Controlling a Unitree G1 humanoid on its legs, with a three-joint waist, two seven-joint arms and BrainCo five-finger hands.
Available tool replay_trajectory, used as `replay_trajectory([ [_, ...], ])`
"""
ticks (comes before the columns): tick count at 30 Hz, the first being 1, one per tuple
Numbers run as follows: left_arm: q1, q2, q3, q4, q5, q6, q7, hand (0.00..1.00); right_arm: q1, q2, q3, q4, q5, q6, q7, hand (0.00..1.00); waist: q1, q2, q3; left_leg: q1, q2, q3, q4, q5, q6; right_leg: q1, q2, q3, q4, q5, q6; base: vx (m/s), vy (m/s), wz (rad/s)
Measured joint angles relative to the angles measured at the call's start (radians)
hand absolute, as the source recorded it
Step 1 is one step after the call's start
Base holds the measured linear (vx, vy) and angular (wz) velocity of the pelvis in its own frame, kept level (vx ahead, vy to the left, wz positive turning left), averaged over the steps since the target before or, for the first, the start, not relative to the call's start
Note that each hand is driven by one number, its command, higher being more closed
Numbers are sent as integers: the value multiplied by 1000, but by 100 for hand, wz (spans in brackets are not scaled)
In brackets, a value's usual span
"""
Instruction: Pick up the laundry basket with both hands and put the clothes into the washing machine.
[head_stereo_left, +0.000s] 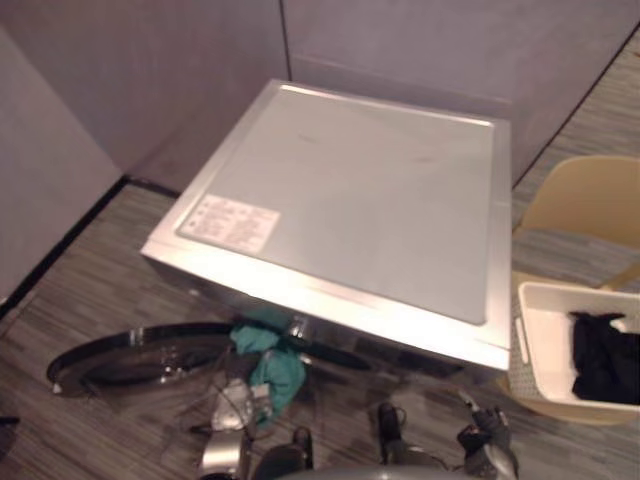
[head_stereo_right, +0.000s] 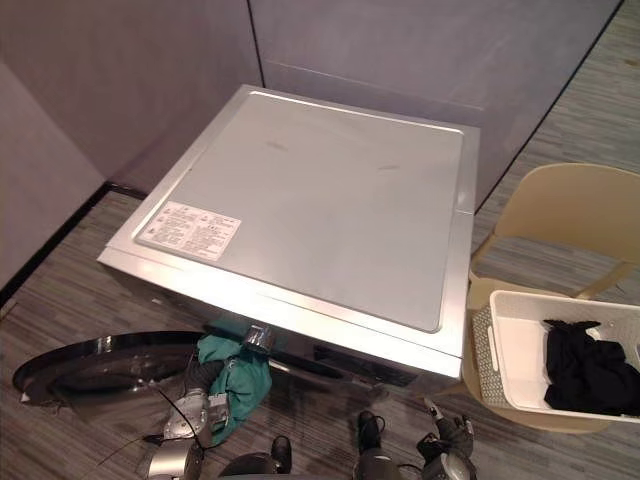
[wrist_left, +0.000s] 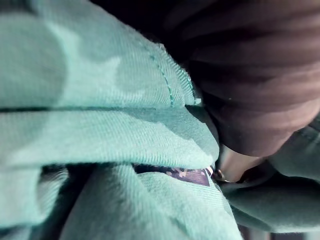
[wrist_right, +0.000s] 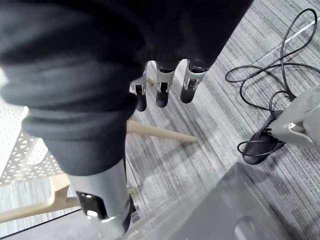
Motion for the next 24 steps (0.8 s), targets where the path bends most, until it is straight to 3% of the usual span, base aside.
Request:
replay_trajectory([
  [3, 19, -23, -2, -44, -1, -2, 2, 100, 33, 6, 5, -48, 0, -1, 2, 0, 26, -13, -3, -19, 34, 71, 63, -56, 6, -8, 0, 3, 55, -39, 8, -143, -2, 11],
  [5, 19, -21, -3, -44, -2, -3, 3, 100, 39, 16, 5, -30, 0, -1, 17, 0, 7, -54, -17, -22, 28, 139, 51, -54, 16, -38, -46, 1, 44, -44, 14, -83, 40, 30],
  [6, 15, -21, -12, -42, -3, -4, 8, 100, 38, 15, 5, -6, 0, 0, 18, 0, -2, -57, -21, -70, 58, 128, 176, -71, 45, -51, -58, 1, 48, -43, 12, -36, 103, 14],
  [7, 27, -22, -29, -40, -3, -3, 9, 100, 37, 7, 5, 22, 2, 1, 18, 0, -8, -34, -24, -65, 113, 93, 198, -72, 35, -55, -45, 1, 48, -42, 15, -46, 134, 2],
  [8, 31, -25, -39, -35, -3, -2, 9, 100, 41, 0, 5, 32, 3, 2, 18, 0, -14, -25, -25, -51, 125, 61, 164, -96, -12, -56, -39, -1, 47, -40, 28, -47, 221, -16],
  [9, 21, -14, -54, -10, -3, -2, 6, 100, 37, -6, 5, 67, 3, 5, 17, 0, -15, -30, -28, -31, 93, 63, 131, -114, -48, -51, -60, 13, 32, -29, 54, -43, 234, -9],
  [12, 21, 1, -61, 1, -4, -1, 3, 100, 55, 12, 25, 114, 2, 28, 18, 0, -27, -36, -33, -28, 58, 78, 123, -108, -33, -30, -81, 20, 12, -8, 69, 30, 189, -3],
  [15, 20, 48, -67, 1, -5, -2, 1, 100, 47, 15, 25, 131, 2, 38, 17, 0, -21, -42, -47, -22, 31, 93, 123, -117, -20, 2, -113, 12, -87, 53, 71, 81, 146, -19],
  [16, 14, 69, -69, 2, -6, -2, 0, 100, 27, 14, 28, 129, 2, 38, 17, 0, -18, -30, -49, -39, 29, 104, 131, -123, -14, 0, -120, -7, -135, 98, 67, 61, 82, -28],
  [18, 5, 85, -68, 3, -5, -2, 0, 100, 6, 13, 37, 129, 2, 38, 16, 0, -16, -21, -48, -64, 30, 114, 152, -134, -11, -9, -123, -7, -164, 126, 65, 22, 58, -24],
  [20, -24, 98, -68, 2, -4, -6, 1, 100, -19, 14, 63, 123, 2, 37, 17, 0, -11, -4, -47, -138, 66, 117, 238, -177, -10, -55, -93, -7, -163, 163, 53, -39, 50, -30],
  [23, -49, 96, -70, 2, -3, -8, 1, 100, -30, 31, 66, 75, 4, 35, 16, 0, -10, -1, -41, -190, 116, 132, 303, -204, 0, -94, -47, -39, -170, 241, 21, -64, 42, -49],
  [24, -53, 90, -73, 2, -2, -8, 0, 100, -26, 41, 69, 35, 4, 36, 15, 0, -6, -4, -39, -188, 141, 155, 316, -216, 10, -97, -22, -89, -185, 296, -19, -78, 64, -61],
])
